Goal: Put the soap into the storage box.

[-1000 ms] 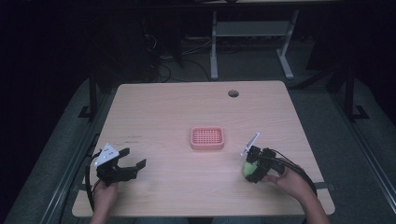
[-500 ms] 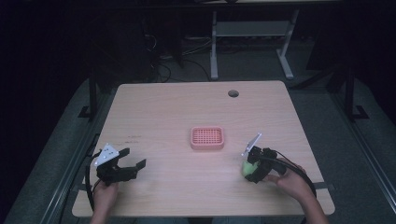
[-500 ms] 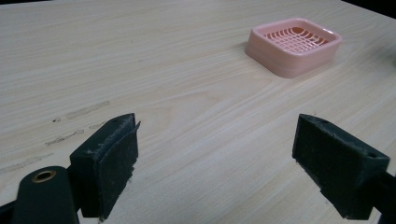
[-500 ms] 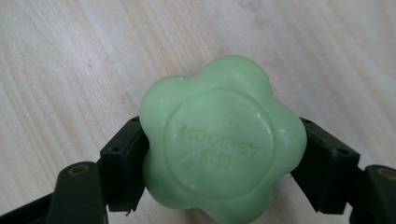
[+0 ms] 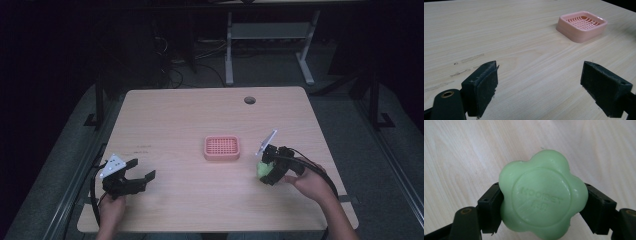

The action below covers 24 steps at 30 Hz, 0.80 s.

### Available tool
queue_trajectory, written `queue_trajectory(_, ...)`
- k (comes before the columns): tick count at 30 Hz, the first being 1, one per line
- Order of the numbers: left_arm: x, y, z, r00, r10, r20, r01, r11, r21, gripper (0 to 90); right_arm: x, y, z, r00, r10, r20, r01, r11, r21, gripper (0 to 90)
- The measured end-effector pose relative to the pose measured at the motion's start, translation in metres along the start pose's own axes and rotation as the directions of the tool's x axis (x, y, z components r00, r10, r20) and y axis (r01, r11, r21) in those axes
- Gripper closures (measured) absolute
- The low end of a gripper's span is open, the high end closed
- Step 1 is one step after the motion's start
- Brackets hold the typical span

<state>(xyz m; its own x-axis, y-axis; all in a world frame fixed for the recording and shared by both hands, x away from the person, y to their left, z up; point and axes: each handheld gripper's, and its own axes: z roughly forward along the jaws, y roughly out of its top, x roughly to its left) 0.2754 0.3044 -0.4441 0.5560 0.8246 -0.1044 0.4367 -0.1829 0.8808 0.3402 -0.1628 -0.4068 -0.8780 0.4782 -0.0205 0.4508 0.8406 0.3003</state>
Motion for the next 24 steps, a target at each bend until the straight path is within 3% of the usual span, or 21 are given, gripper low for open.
queue_trajectory(12, 0.002, 0.0, -0.002, 0.9998, -0.017, -0.01, 0.017, 0.9998, -0.011, 14.1, -0.015, 0.027, -0.012, 0.9999, -0.009, -0.012, 0.009, 1.0, -0.027, 26.5)
queue_trajectory(24, 0.0, 0.0, -0.001, 1.0, 0.003, -0.007, -0.003, 1.0, 0.0, 14.0, -0.021, 0.049, -0.014, 0.9994, -0.02, -0.027, 0.019, 0.999, -0.035, 26.5)
